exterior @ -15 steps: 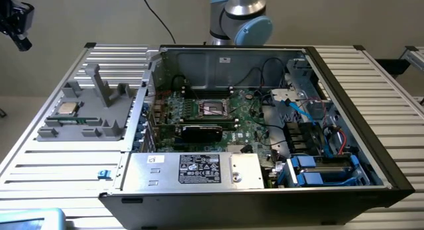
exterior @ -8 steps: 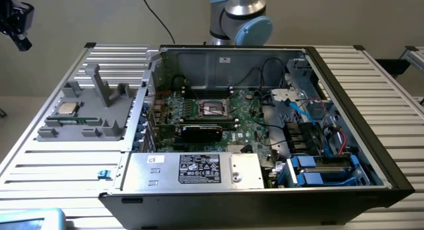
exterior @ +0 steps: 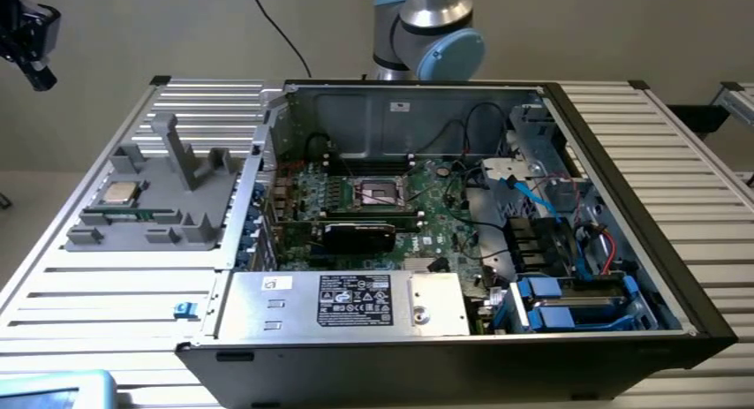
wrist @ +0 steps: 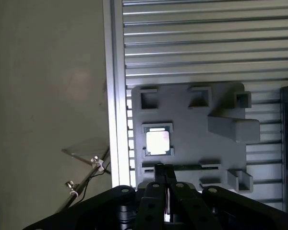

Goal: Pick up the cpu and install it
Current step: 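Pick up the cpu and move it towards the insertion slot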

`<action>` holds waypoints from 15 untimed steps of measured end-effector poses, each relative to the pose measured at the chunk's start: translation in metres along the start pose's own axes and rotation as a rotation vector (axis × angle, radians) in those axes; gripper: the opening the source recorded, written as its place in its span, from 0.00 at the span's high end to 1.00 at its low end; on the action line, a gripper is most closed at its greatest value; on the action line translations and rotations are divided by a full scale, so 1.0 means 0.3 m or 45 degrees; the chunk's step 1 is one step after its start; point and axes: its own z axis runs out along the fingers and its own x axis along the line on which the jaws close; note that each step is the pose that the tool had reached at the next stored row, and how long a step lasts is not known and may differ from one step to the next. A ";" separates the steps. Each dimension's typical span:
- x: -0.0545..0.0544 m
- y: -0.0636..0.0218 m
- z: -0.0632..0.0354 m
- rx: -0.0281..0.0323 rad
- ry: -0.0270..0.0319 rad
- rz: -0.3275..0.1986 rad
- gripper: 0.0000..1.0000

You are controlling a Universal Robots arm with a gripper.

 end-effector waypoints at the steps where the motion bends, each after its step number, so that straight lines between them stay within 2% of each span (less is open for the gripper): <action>1: 0.000 0.000 0.000 0.0000 0.0000 0.000 0.89; 5: 0.000 0.000 0.000 0.0000 0.0000 0.000 0.82; 8: 0.000 0.000 0.000 0.0000 0.0000 0.000 0.63; 9: 0.000 0.000 0.000 0.0000 0.0000 0.000 0.63; 12: 0.000 0.000 0.000 -0.0001 0.0000 0.000 0.46; 13: 0.000 0.000 0.000 -0.0001 0.0000 0.000 0.46; 15: 0.000 0.000 0.000 0.0000 0.0000 0.000 0.35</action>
